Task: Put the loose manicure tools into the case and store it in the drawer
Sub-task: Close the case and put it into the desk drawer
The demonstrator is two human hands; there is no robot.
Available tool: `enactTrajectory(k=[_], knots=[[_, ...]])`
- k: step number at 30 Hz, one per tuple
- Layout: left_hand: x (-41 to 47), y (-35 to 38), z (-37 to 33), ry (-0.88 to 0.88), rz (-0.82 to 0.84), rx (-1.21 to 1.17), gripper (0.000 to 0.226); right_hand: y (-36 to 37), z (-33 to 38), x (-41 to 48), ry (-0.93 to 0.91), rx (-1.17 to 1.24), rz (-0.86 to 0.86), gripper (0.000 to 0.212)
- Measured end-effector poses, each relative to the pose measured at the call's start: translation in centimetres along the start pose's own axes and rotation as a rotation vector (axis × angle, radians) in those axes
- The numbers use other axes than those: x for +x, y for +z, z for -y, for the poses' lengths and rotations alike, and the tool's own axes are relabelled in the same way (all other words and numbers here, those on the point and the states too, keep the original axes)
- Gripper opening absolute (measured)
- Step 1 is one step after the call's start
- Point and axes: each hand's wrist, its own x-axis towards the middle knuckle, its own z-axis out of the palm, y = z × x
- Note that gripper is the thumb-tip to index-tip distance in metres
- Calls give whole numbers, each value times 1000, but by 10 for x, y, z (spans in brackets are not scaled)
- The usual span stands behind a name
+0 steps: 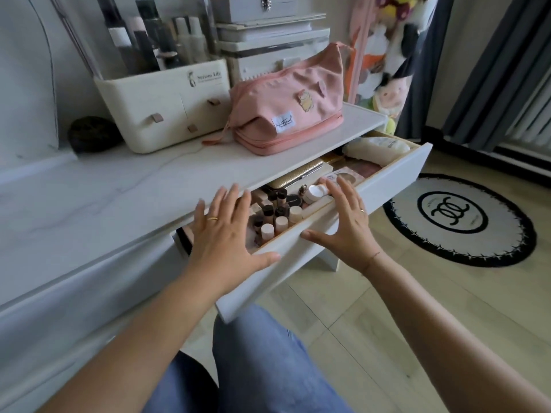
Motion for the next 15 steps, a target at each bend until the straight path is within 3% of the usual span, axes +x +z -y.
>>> enactTrajectory(k=[6,10,15], knots=[[14,11,27,-205,-117,20,104,33,9,44,-55,-89,-13,93],[17,20,42,-140,-256,30,73,52,16,67,-108,-111,24,82],[16,26,50,-71,-362,14,61,71,23,79,-49,-126,-83,75]])
